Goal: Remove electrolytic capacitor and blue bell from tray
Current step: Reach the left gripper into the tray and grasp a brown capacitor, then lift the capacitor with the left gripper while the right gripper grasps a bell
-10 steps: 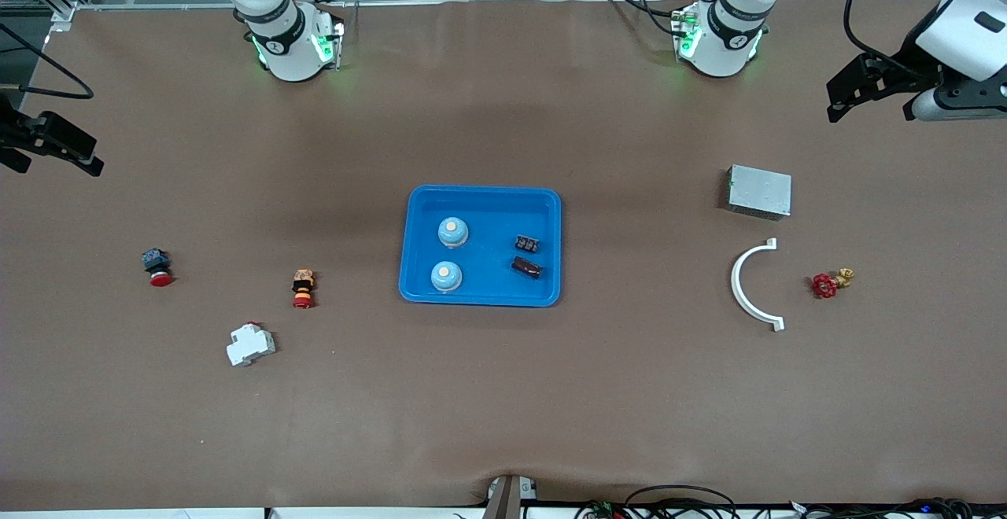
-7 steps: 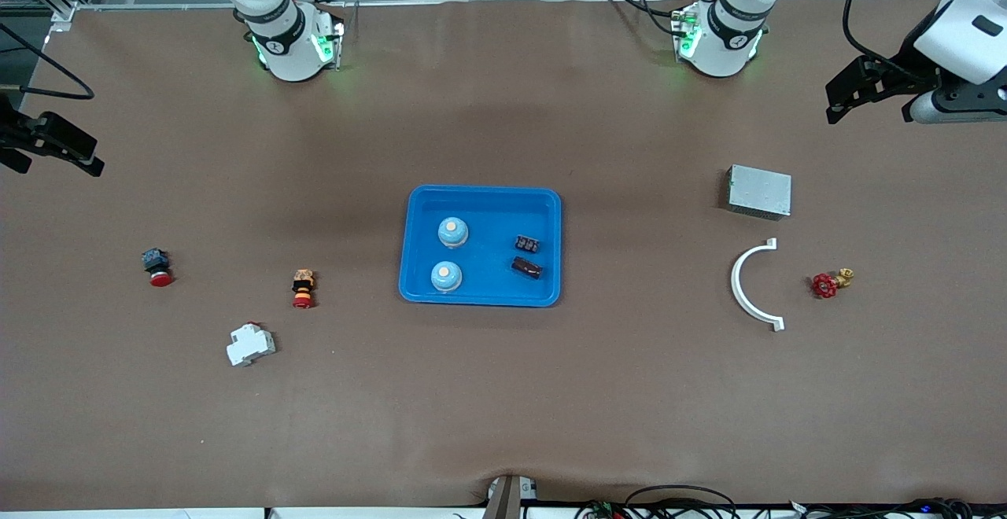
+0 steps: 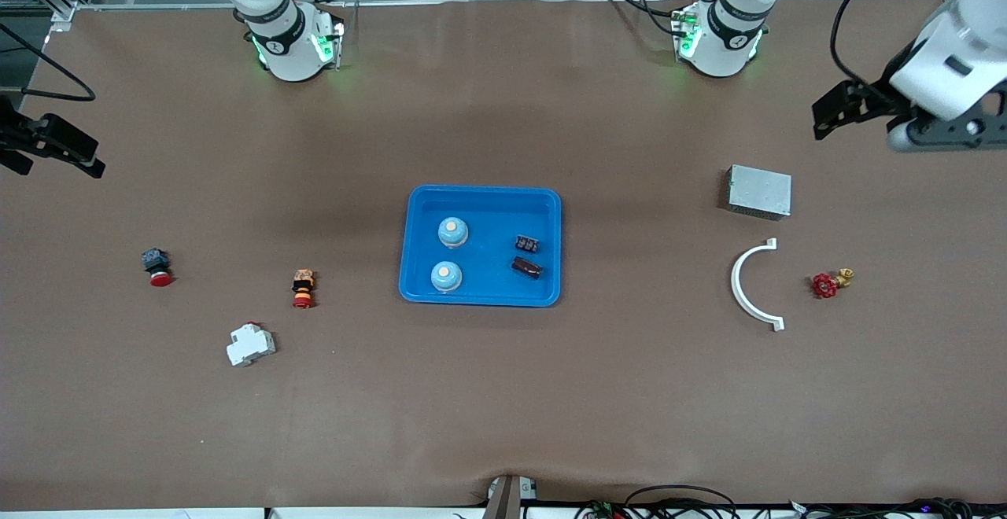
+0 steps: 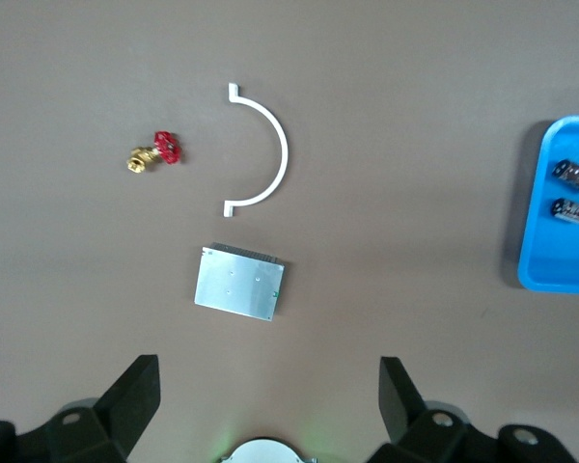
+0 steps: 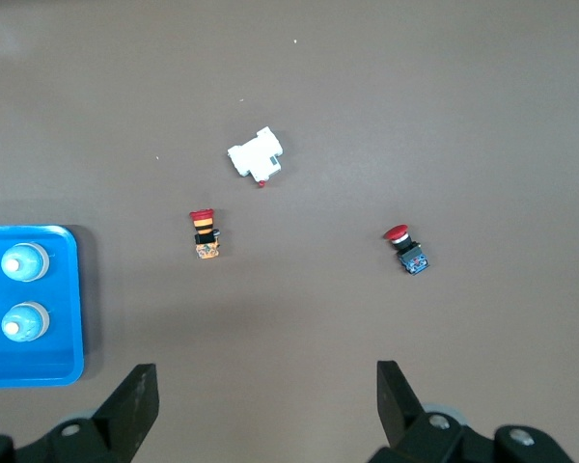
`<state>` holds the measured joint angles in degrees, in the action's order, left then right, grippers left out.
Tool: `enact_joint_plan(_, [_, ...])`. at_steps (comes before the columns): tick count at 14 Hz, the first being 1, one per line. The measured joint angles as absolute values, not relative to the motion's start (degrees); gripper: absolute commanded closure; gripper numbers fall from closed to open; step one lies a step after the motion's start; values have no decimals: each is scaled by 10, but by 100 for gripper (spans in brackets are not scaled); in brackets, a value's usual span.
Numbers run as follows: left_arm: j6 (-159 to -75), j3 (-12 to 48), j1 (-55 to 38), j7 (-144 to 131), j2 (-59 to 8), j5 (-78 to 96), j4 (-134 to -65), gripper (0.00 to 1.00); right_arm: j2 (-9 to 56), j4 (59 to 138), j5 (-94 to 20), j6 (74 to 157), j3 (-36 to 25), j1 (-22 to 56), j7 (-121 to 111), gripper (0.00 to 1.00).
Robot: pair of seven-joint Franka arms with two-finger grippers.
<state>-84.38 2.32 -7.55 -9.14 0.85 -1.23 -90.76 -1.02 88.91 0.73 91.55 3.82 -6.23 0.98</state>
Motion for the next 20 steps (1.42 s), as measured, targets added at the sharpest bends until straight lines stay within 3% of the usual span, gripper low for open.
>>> enact_joint_plan(7, [-939, 95, -156, -380, -118, -12, -913, 0, -13, 890, 7, 915, 38, -62, 10, 0])
enact_joint_plan(15, [-1167, 97, -290, -765, -281, -13, -913, 0, -14, 897, -19, 909, 39, -62, 11, 0])
enact_joint_plan(20, [-1270, 96, -328, -950, -358, -13, -911, 2, -15, 972, -46, 952, 48, -44, 91, 0])
